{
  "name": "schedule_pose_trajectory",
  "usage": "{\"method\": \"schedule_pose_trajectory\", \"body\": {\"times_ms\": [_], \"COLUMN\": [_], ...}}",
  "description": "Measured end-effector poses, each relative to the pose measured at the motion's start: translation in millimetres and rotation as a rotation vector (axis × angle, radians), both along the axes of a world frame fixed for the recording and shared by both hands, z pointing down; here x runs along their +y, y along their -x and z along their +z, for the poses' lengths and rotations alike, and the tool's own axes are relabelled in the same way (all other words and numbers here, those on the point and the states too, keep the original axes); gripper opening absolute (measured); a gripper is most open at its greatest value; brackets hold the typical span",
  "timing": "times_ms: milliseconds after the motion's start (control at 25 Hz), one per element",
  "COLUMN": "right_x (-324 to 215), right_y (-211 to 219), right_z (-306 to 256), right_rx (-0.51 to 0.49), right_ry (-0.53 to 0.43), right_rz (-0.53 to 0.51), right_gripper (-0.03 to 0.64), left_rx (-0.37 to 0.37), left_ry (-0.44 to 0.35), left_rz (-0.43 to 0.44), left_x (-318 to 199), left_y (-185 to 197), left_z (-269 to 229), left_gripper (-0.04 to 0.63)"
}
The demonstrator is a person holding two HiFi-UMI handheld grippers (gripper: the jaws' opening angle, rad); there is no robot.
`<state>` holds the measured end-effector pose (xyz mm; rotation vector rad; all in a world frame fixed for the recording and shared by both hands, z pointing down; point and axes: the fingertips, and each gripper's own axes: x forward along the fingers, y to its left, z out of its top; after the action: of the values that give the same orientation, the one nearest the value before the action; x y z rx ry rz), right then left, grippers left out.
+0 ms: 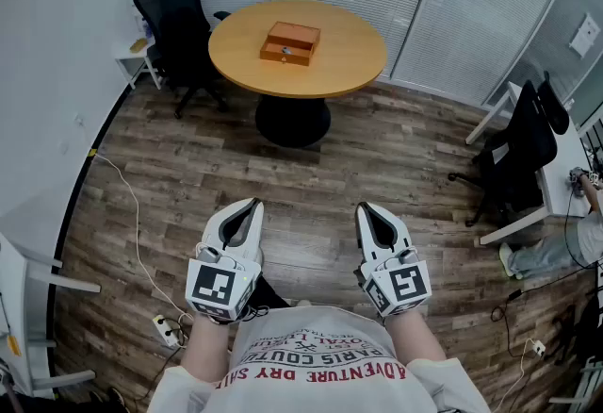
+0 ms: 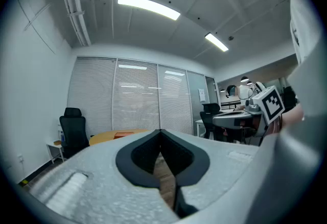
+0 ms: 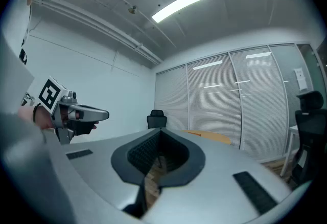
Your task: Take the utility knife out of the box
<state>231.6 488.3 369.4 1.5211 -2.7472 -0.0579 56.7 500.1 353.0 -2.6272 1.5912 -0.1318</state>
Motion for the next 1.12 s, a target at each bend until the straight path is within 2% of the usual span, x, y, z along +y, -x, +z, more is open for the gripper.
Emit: {"method": "schedule_pose_trajectory", "body": {"times_ms": [240,440,720,1120], "right_x": [-3,-12,-40,-118], "right_y": [0,-9,-8,30], "right_z": [-1,-6,10,15], "right_rx": [-0.011,-0.053,-0.078,-0.089], "right_ry": [0.0,-0.025,0.041,0.07], "right_rz": [-0.01,0.069,0.09,0.114], "right_gripper": [0.006,0.008,0.008,0.008], "left_rx": [0.024,0.021,0.013,0.027], "left_ry": [0.009,0.022,0.052,0.09], "left_rz": [0.02,0.016,0.013,0.024], "left_x": [-3,-10,-35,-117], "left_y": [-4,1,7,46], "left_z": [-2,0,8,19], "left_gripper": [-0.005,-0.005,-0.006,-0.006]}}
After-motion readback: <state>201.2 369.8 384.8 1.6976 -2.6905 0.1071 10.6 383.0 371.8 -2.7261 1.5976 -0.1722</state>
